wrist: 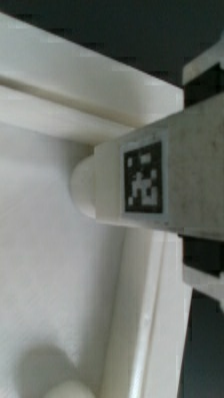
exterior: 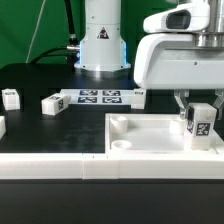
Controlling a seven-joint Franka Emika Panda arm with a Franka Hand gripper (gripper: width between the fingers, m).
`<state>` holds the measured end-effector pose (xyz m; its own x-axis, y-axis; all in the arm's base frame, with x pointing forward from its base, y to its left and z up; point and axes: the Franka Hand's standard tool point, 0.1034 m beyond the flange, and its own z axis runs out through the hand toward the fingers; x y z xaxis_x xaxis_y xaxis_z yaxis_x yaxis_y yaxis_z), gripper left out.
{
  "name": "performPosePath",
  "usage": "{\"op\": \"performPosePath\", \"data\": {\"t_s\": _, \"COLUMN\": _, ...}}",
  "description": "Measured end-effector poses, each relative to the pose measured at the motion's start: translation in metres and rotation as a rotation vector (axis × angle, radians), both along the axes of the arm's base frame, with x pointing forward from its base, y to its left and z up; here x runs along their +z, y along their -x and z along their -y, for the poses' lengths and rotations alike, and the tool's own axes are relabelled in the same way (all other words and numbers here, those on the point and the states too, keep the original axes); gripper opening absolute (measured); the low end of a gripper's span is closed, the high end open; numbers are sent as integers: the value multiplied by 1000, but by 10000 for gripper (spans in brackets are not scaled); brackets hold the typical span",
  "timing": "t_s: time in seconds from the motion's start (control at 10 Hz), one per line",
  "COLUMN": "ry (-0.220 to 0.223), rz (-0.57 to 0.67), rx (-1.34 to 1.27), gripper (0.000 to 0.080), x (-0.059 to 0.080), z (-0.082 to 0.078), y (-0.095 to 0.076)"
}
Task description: Assemble one leg
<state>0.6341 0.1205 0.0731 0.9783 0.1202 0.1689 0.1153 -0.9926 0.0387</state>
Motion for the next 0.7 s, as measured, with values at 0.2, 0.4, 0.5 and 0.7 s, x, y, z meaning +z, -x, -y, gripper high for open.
{"op": "performPosePath", "data": {"t_s": 0.2, "ry": -17, "rz": 1, "rx": -90, "gripper": 289, "x": 0, "z": 0, "y": 0}}
{"op": "performPosePath", "data": {"t_s": 0.4, "ry": -73, "rz": 4, "rx": -390, "gripper": 289, "x": -1, "z": -3, "y": 2}}
{"op": "performPosePath", "data": {"t_s": 0.5, "ry": -93, "rz": 6, "rx": -502, "gripper": 291, "x": -1, "z": -2, "y": 2}}
{"op": "performPosePath", "data": {"t_s": 0.7, "ry": -130, "rz": 13, "rx": -730, "gripper": 291, "x": -1, "z": -1, "y": 2}}
